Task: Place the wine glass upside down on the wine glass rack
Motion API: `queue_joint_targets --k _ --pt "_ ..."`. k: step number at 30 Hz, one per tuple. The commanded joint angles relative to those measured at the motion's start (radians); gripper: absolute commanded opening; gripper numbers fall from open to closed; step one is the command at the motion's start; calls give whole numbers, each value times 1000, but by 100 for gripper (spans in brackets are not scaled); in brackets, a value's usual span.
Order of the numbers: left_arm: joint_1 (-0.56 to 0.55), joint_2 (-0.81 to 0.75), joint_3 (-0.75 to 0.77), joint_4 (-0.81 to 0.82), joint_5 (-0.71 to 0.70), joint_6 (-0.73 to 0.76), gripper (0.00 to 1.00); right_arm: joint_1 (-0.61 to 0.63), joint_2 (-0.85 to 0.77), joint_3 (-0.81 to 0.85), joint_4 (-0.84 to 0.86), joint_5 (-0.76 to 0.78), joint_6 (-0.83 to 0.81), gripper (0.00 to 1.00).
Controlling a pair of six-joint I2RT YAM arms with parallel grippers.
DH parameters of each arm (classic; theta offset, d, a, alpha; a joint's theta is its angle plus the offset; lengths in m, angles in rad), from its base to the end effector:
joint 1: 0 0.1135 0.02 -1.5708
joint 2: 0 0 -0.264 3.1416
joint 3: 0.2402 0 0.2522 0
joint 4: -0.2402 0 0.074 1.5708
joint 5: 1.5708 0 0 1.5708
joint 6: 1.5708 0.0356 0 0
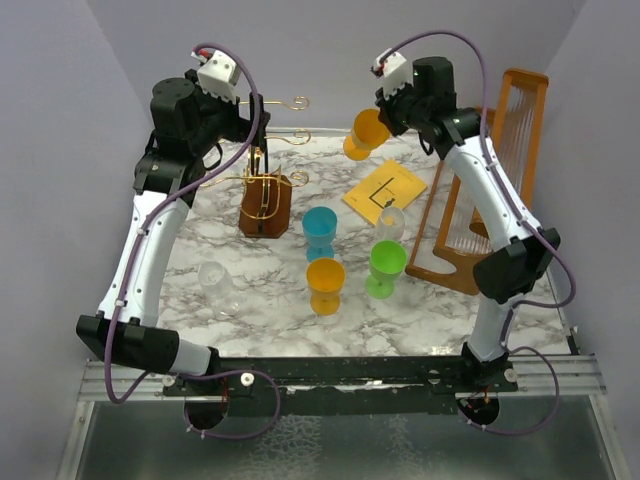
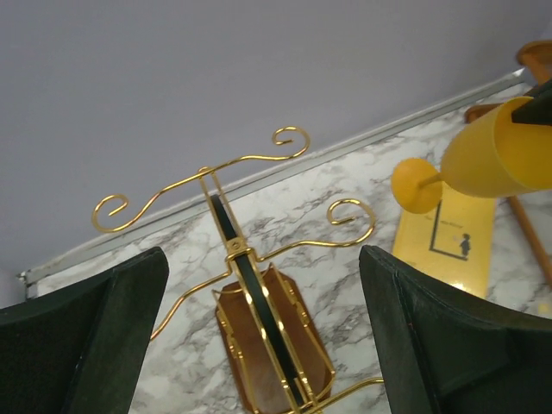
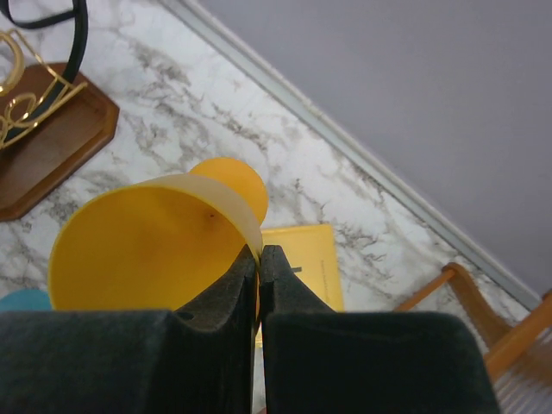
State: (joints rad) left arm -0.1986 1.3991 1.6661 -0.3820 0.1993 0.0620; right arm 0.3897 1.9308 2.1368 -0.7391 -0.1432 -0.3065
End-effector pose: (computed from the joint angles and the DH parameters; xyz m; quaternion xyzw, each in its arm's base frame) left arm 0.2962 -0.0668 0.4836 0.1622 0.7280 -0.1193 0.6554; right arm 0.4001 0.1698 0.4139 -0.3288 0.8021 0.0826 0.4916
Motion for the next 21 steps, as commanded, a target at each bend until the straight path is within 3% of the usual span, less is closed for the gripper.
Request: queue_joint_targets --k 1,12,21 --pt "-2 43 57 75 188 -178 94 0 -143 -12 155 55 41 1" --pt "-2 151 38 287 431 -582 77 0 -323 -93 211 -174 129 1" --pt "-15 189 -25 435 589 -732 75 0 -352 -97 209 -335 219 1"
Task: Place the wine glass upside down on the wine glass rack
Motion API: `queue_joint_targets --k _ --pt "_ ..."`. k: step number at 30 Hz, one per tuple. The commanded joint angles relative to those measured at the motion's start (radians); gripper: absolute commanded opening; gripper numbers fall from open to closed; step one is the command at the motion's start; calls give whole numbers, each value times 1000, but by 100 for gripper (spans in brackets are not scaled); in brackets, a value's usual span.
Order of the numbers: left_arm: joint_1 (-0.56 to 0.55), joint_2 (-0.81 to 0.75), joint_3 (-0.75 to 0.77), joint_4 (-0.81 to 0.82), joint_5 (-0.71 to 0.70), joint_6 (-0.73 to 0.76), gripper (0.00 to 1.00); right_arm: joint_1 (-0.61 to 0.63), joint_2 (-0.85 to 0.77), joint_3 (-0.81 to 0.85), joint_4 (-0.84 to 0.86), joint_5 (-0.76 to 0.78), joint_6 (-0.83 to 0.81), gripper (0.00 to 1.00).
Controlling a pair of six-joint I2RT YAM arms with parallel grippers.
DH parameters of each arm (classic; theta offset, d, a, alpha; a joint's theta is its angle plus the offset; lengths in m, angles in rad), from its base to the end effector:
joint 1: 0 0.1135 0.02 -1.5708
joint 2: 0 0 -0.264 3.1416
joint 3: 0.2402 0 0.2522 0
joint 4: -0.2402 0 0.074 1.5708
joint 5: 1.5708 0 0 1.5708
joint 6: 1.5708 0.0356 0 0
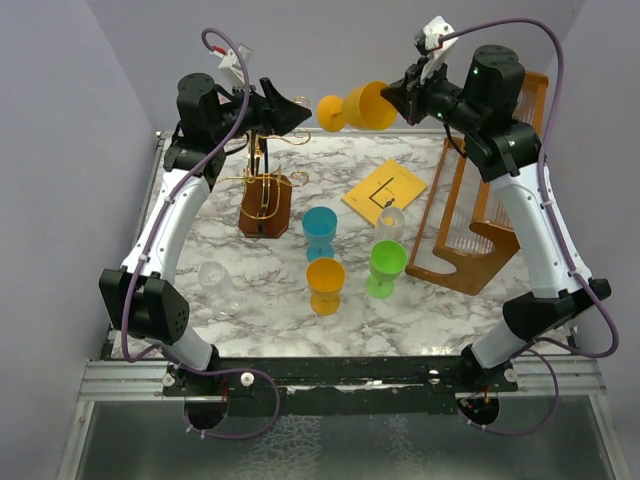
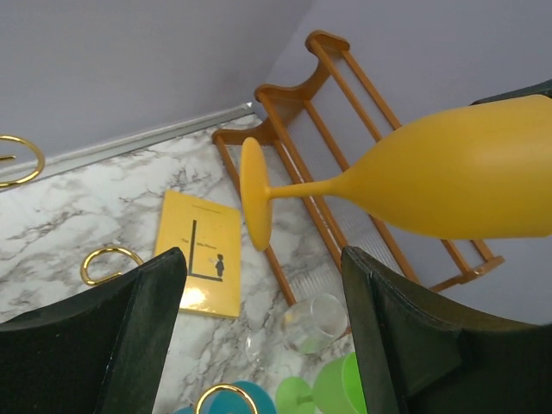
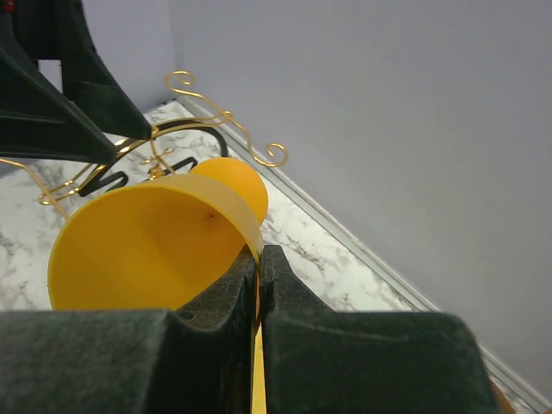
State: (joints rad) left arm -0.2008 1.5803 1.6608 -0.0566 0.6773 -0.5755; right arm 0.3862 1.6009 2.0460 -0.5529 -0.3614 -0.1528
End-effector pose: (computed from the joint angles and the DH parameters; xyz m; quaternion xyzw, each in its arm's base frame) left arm 0.3518 -0.0944 0.4594 0.1108 0.6917 -0.4702 0.5368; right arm 0.3008 0.1359 0.5255 -0.3106 0.6737 0.2093 0.6371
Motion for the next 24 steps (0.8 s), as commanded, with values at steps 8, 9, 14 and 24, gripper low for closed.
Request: queue_joint_targets --k 8,9,14,24 --pt "-14 1 -71 107 136 -83 62 3 -35 -23 34 -199 129 1" --pt "-14 1 -73 99 142 -81 59 3 -36 -27 38 -208 133 1" --pt "-15 -11 -94 83 162 -72 45 4 -38 -40 49 -233 145 1" --pt "-14 -33 -113 57 162 -80 20 4 -53 -74 74 -229 139 1"
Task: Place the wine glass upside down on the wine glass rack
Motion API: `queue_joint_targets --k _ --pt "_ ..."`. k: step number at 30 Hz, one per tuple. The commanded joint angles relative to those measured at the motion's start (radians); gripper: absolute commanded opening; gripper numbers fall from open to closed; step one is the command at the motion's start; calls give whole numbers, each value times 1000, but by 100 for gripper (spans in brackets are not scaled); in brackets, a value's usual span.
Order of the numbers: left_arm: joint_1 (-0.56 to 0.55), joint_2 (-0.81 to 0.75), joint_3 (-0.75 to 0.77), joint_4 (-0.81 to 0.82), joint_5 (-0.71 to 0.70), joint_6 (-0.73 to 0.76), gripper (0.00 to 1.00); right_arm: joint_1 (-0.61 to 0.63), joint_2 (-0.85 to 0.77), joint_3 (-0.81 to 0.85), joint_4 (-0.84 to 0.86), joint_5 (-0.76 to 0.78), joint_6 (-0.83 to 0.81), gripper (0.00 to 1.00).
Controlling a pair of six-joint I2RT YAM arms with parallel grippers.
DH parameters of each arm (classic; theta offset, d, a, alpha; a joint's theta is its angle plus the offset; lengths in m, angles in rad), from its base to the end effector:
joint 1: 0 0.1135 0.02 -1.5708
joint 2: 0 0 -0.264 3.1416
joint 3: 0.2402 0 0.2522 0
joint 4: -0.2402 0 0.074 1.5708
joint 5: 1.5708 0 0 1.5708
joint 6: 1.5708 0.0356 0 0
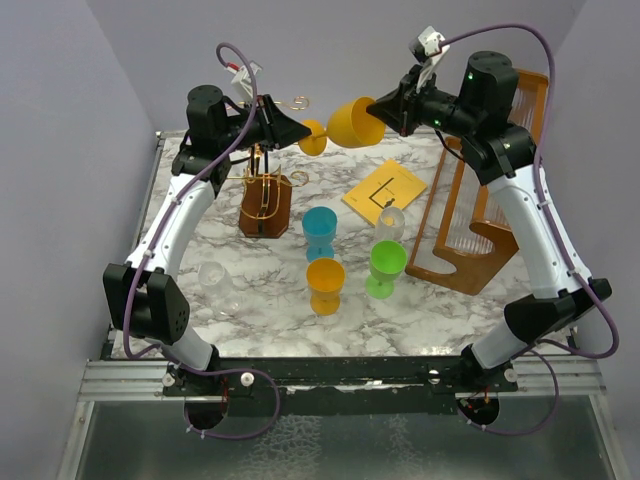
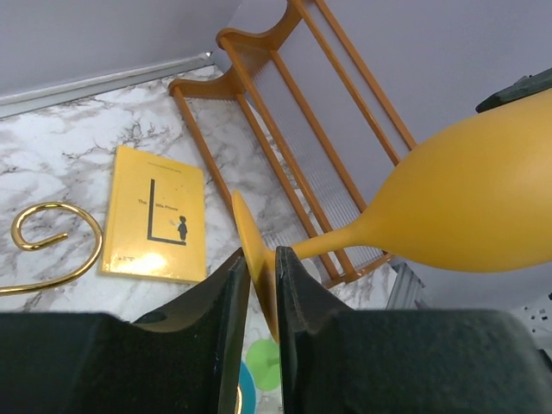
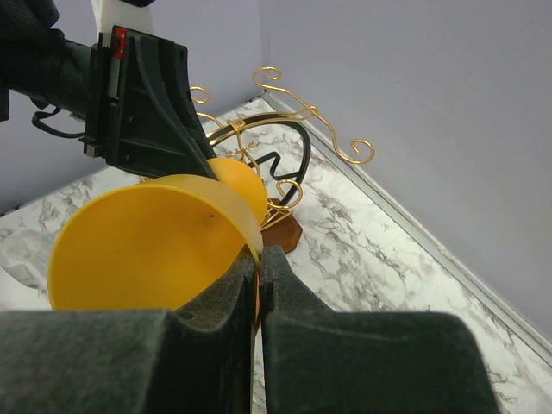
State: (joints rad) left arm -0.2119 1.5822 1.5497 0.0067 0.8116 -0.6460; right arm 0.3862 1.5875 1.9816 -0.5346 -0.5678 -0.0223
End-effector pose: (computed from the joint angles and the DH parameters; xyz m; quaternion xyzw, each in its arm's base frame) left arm 0.3546 -0.1027 0.4269 0.1273 0.7019 -0.5238 0.4656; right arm 0.2990 0.1422 0.5124 -0.3269 0.6725 0.3219 0.5808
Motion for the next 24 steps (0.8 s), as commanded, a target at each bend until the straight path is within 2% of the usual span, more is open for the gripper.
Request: queue_joint_targets --k 1,5,7,9,13,14,16,17,21,24 --pt "-4 -36 -3 -10 26 -10 16 4 -41 -12 58 -23 5 1" --pt "-3 -44 -2 -23 16 -10 0 3 -42 -30 65 -17 -9 1" --pt "-2 -52 -2 -28 4 -4 0 4 -44 -41 65 -16 -23 1" --pt "0 -63 1 -36 -23 9 0 4 -46 -46 64 -11 -35 8" --pt "36 -85 21 -54 -65 27 0 4 -50 -43 47 7 -71 31" --pt "61 -88 28 -54 -70 25 0 3 -51 -38 40 12 -83 39" --pt "109 -89 46 -54 -70 12 0 3 -51 -29 25 32 -105 63" --pt "138 -88 57 -54 -68 6 0 4 -52 -25 16 45 -121 68" --pt "237 -78 101 -64 -83 21 0 5 -50 -16 -16 96 -187 79" --pt "282 -74 145 -106 -168 113 0 5 -46 -20 -45 115 -241 88"
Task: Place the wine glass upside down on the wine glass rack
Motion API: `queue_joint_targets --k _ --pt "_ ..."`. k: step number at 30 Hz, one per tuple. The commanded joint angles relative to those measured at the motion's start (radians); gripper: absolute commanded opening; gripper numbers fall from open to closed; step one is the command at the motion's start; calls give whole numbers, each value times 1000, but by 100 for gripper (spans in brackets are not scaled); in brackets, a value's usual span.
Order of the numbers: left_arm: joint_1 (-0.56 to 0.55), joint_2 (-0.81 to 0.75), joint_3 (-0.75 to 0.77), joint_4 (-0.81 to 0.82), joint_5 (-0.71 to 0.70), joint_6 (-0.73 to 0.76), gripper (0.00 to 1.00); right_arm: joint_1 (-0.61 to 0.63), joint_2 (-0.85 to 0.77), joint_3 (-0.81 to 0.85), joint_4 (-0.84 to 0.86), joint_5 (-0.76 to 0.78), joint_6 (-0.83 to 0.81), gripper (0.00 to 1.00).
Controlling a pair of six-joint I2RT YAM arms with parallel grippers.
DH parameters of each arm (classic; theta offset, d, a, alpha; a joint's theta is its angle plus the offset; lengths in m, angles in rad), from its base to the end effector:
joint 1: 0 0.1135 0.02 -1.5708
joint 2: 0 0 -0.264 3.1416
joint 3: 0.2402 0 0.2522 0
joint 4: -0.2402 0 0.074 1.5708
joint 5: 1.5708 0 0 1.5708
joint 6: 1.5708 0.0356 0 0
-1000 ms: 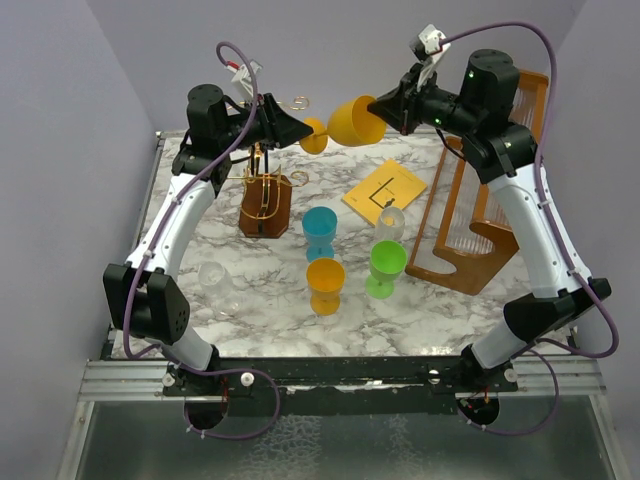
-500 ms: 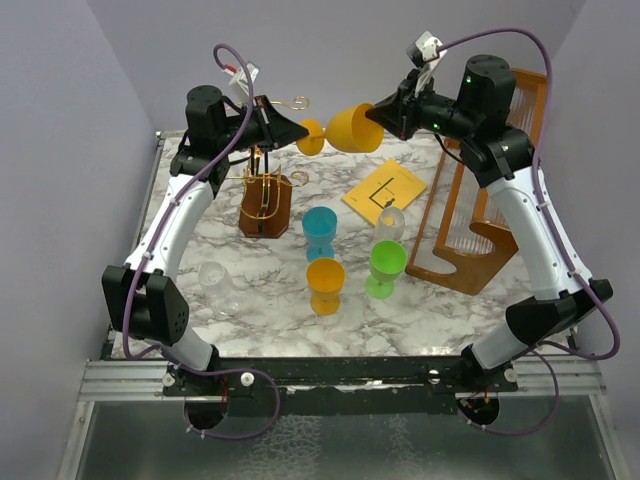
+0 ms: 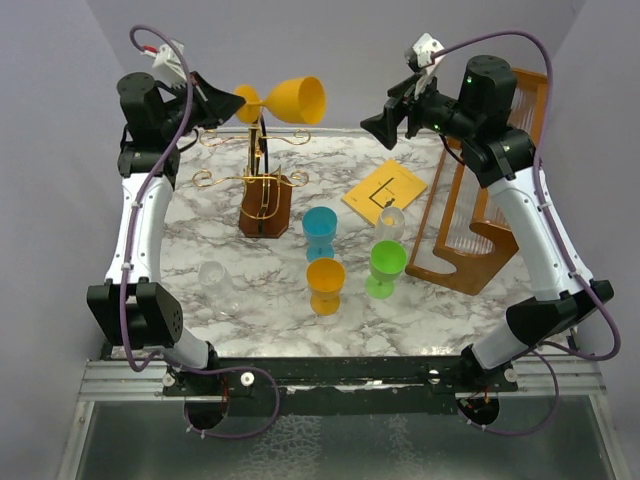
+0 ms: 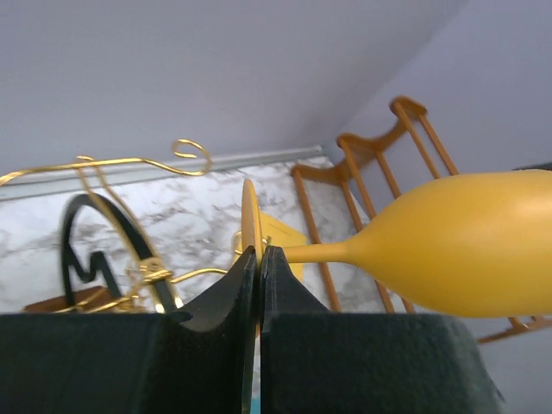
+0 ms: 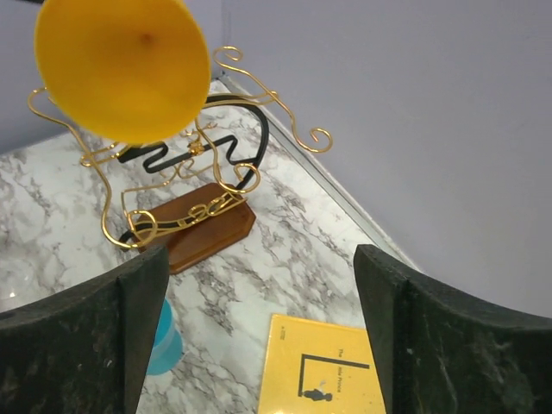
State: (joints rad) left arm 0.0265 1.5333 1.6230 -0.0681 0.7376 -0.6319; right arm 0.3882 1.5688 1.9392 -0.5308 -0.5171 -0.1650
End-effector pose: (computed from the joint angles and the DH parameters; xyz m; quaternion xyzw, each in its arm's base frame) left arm 0.3495 -0.0147 0.4612 0.0329 0.7007 -0.4394 0.5612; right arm 0.2985 0.1411 0.5053 -0.3605 0.6629 0.2633 0.6011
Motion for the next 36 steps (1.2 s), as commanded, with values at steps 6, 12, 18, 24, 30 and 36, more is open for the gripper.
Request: queue_joint_targets --k 6,12,18,24,30,36 --pt "59 -15 151 -64 -419 384 0 4 -35 -53 -89 36 -195 91" --pt "62 75 285 -84 -688 629 0 9 -83 -230 -83 -4 -277 91" --pt "62 200 410 -48 -893 799 0 8 -133 -351 -58 -48 -301 91" --pt "62 323 484 17 -1022 971 0 9 -148 -375 -58 -85 -294 92" --pt "62 437 518 75 -1119 1094 0 8 -145 -376 -63 -102 -289 92" --pt "61 521 515 86 -1120 1153 0 8 -132 -373 -66 -110 -288 92"
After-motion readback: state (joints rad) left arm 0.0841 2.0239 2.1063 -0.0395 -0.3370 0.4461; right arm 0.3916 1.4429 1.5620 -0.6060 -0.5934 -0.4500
